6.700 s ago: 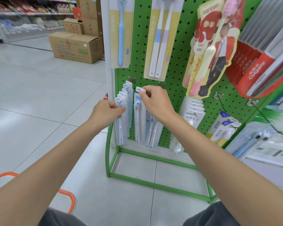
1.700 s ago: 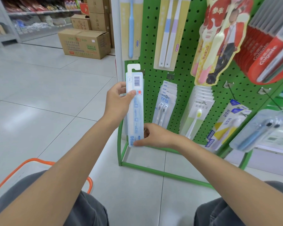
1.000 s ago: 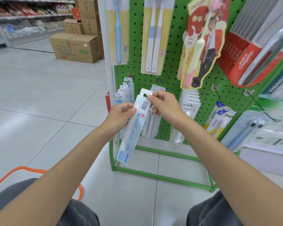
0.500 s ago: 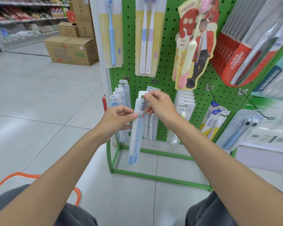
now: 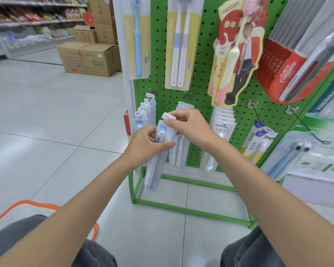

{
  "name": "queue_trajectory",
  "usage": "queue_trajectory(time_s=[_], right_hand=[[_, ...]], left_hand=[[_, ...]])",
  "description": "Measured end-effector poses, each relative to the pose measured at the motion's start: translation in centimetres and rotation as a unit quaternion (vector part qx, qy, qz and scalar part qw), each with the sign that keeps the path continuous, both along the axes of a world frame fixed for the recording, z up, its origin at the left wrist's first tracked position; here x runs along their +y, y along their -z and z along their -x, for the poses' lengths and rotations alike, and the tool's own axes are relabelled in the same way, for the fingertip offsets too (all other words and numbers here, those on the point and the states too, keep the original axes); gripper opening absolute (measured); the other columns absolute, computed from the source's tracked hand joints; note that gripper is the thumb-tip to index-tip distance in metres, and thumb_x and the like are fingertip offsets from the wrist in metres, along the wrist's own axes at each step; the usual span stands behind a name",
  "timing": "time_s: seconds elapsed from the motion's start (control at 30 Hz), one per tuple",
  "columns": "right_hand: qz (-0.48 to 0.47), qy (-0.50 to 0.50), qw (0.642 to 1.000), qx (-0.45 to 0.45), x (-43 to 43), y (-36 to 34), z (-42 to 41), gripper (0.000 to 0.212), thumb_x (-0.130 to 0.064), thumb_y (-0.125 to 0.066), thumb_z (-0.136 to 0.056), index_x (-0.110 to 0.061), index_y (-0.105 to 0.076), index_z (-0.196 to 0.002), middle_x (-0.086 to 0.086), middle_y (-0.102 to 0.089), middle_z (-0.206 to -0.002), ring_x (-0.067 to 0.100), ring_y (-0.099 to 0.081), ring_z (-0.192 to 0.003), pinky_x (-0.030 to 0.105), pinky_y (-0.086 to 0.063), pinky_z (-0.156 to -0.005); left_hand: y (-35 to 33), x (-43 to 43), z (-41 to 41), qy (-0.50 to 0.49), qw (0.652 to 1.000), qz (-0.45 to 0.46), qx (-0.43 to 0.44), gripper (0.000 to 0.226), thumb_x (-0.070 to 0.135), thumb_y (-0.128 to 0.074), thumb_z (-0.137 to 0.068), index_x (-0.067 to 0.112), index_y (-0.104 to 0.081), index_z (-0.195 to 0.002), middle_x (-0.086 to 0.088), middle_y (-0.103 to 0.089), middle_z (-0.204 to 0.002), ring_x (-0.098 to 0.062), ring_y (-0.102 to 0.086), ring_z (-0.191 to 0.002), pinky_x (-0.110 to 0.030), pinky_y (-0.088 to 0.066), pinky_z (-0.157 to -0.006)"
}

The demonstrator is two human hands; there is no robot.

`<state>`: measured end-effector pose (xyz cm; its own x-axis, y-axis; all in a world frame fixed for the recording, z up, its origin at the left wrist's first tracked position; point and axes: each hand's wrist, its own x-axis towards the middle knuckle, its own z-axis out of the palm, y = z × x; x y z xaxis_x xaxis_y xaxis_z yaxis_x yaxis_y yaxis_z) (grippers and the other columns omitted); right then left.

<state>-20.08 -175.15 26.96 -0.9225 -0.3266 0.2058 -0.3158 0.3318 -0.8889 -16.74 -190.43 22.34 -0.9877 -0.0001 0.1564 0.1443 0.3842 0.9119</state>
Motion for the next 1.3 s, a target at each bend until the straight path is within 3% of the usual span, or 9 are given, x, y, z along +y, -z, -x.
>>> queue_trajectory(time_s=[0.1,0.2,0.27,0.33,0.43,0.57,0.67,1.07,1.3], right_hand=[[-0.077,-0.005,0.995,0.062,0.0,0.0,0.1,0.034,-0.023,-0.062,-0.093,0.007,-0.061,-0.077,0.011,-0.048,-0.062,0.015,-0.044,-0.06,0.029,-0.036,-0.06],[-0.113,0.041,0.985,0.127,-0.4,0.0,0.2,0.016,-0.021,-0.061,-0.093,-0.008,-0.066,-0.086,0.004,-0.056,-0.06,0.008,-0.046,-0.055,0.023,-0.04,-0.058],[-0.135,0.065,0.974,0.17,-0.7,-0.2,0.2,0.013,-0.021,-0.06,-0.094,-0.014,-0.069,-0.09,-0.003,-0.058,-0.061,0.008,-0.049,-0.056,0.023,-0.042,-0.058],[-0.158,0.075,0.963,0.203,-1.0,-0.2,0.6,0.021,-0.021,-0.057,-0.095,-0.009,-0.069,-0.083,0.004,-0.059,-0.061,0.018,-0.05,-0.057,0.03,-0.043,-0.061],[-0.175,0.085,0.955,0.225,-1.6,-0.2,1.5,0.033,-0.019,-0.054,-0.095,-0.005,-0.054,-0.065,0.011,-0.049,-0.054,0.023,-0.036,-0.053,0.032,-0.034,-0.055],[-0.221,0.101,0.943,0.227,-3.2,-0.2,2.9,0.041,-0.018,-0.052,-0.095,-0.011,-0.038,-0.057,0.003,-0.037,-0.05,0.019,-0.032,-0.052,0.034,-0.033,-0.053],[-0.284,0.119,0.925,0.222,-4.4,0.1,4.3,0.043,-0.018,-0.049,-0.096,-0.015,-0.034,-0.056,0.001,-0.036,-0.051,0.022,-0.034,-0.053,0.032,-0.031,-0.053],[-0.331,0.161,0.911,0.188,-6.6,0.4,10.5,0.043,-0.013,-0.048,-0.097,-0.014,-0.031,-0.058,0.003,-0.033,-0.055,0.023,-0.034,-0.055,0.029,-0.022,-0.046],[-0.339,0.131,0.919,0.152,-6.8,0.7,12.2,0.03,-0.019,-0.055,-0.097,-0.004,-0.054,-0.071,0.006,-0.042,-0.057,0.023,-0.04,-0.056,0.027,-0.026,-0.049]], left_hand=[[0.0,-0.4,0.3,-0.005,1.0,0.006,0.009,0.02,0.025,-0.083,-0.076,0.026,-0.065,-0.085,0.022,-0.055,-0.055,0.002,-0.042,-0.045,-0.011,-0.035,-0.05],[-0.5,-1.0,0.6,-0.01,1.0,0.006,-0.016,0.047,0.03,-0.085,-0.072,0.025,-0.062,-0.113,0.015,-0.062,-0.095,-0.002,-0.061,-0.068,-0.021,-0.048,-0.067],[-0.9,-1.8,0.9,-0.008,0.999,0.013,-0.036,0.062,0.038,-0.086,-0.07,0.029,-0.057,-0.124,0.011,-0.061,-0.109,-0.005,-0.066,-0.083,-0.025,-0.053,-0.077],[-1.2,-2.8,1.3,-0.022,0.999,0.02,-0.041,0.049,0.047,-0.08,-0.074,0.027,-0.063,-0.115,0.008,-0.067,-0.103,-0.008,-0.067,-0.086,-0.028,-0.054,-0.079],[-1.4,-4.0,2.3,-0.08,0.996,0.003,-0.031,0.023,0.042,-0.07,-0.087,0.02,-0.068,-0.089,0.001,-0.072,-0.082,-0.01,-0.065,-0.069,-0.03,-0.051,-0.071],[-1.4,-4.4,3.4,-0.144,0.989,0.026,-0.014,0.028,0.041,-0.066,-0.09,0.018,-0.066,-0.076,0.0,-0.069,-0.071,-0.009,-0.06,-0.063,-0.026,-0.048,-0.07],[-1.5,-4.3,4.1,-0.157,0.987,0.04,-0.001,0.031,0.044,-0.066,-0.089,0.015,-0.066,-0.077,0.004,-0.066,-0.068,-0.007,-0.057,-0.063,-0.022,-0.041,-0.061],[-1.2,-4.3,5.7,-0.168,0.984,0.049,0.027,0.021,0.026,-0.068,-0.086,0.014,-0.064,-0.07,0.009,-0.056,-0.051,0.001,-0.048,-0.043,-0.021,-0.041,-0.055],[-0.9,-4.5,5.9,-0.164,0.985,0.042,0.026,0.024,0.016,-0.068,-0.081,0.018,-0.052,-0.064,0.011,-0.048,-0.052,-0.004,-0.042,-0.048,-0.022,-0.039,-0.054]])
